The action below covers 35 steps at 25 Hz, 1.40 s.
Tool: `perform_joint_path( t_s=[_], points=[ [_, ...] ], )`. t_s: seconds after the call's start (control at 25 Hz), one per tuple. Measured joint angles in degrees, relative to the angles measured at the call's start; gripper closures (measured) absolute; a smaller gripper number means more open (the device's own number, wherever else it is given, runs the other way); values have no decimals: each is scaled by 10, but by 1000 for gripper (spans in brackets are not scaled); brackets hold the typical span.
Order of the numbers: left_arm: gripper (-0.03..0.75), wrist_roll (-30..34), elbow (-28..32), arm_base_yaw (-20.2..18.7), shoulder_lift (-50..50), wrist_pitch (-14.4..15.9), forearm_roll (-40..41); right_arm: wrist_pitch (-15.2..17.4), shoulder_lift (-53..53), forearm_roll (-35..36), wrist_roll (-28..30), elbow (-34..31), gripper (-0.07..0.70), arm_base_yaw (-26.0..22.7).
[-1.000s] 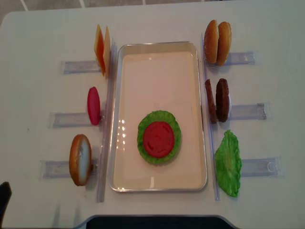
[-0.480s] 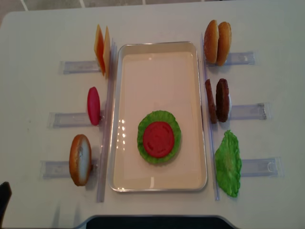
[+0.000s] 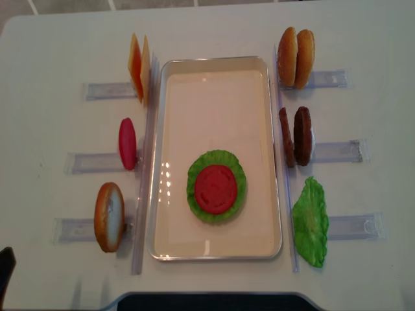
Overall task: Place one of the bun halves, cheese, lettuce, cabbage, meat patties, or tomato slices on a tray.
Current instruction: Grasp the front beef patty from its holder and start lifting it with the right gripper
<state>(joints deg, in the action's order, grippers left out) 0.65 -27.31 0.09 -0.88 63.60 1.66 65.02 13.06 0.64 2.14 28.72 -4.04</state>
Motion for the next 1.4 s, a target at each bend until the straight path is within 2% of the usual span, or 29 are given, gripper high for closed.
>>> perform_joint_path(
  t_s=[0.2,0.36,0.6,1.04,1.4],
  points=[
    [284,7,0,0,0,0,0,-5,134,7,4,36,171,0],
    [284,8,0,0,0,0,0,-5,241,20,4,89,171,0],
    [284,8,0,0,0,0,0,19,415,33,5,178,171,0],
    [325,8,0,0,0,0,0,35,600,56,2,316,171,0],
    [342,8,0,0,0,0,0,48,696,68,-5,409,171,1]
  ],
)
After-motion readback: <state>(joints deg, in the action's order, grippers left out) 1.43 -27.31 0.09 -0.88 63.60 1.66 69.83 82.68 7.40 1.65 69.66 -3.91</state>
